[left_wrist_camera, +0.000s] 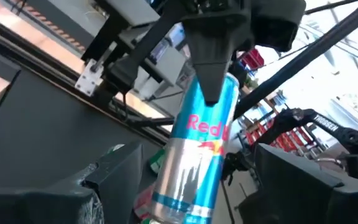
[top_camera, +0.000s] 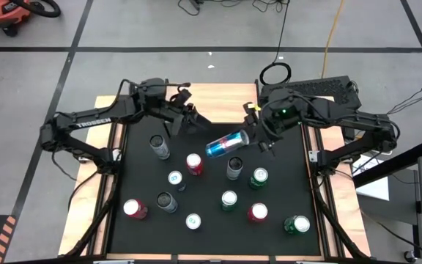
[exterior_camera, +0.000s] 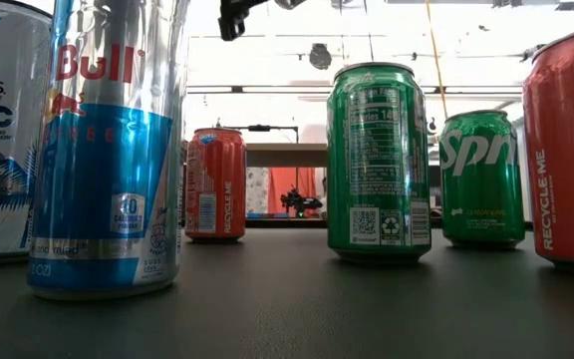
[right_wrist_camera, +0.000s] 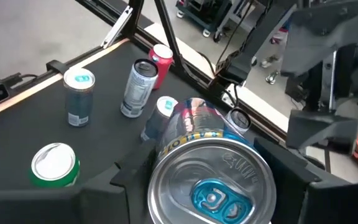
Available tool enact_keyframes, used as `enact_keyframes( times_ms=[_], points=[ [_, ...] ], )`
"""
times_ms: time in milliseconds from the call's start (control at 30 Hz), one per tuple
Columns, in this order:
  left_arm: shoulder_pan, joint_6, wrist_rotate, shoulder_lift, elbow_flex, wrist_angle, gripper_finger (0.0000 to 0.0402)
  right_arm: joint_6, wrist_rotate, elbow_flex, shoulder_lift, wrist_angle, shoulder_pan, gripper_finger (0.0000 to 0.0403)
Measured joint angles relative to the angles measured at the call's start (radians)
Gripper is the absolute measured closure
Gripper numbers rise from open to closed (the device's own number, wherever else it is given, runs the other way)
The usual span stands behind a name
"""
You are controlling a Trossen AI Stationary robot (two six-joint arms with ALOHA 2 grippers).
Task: Place canned beverage on shelf
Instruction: Put the top right blue soda can on the shelf
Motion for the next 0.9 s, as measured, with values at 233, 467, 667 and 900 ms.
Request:
enact_keyframes(
  times_ms=[233, 467, 667, 900],
  points=[
    [0.0, 0.073, 0.044, 0.038, 0.0, 0.006, 0.009, -0.009, 0.0, -0.001, 0.018, 0.003, 0.0, 0.0195],
    [-0.018, 0.073, 0.053, 0.07, 0.0, 0.008, 0.0052, -0.01, 0.0, -0.001, 0.023, 0.021, 0.0, 0.0195],
    [-0.034, 0.051, 0.056, 0.095, 0.0, 0.013, 0.0005, -0.039, 0.001, -0.001, 0.024, 0.016, 0.0, 0.0195],
    [-0.042, 0.049, 0.112, 0.125, 0.0, 0.014, 0.0008, -0.071, 0.0, -0.001, 0.055, 0.025, 0.0, 0.0195]
  ],
)
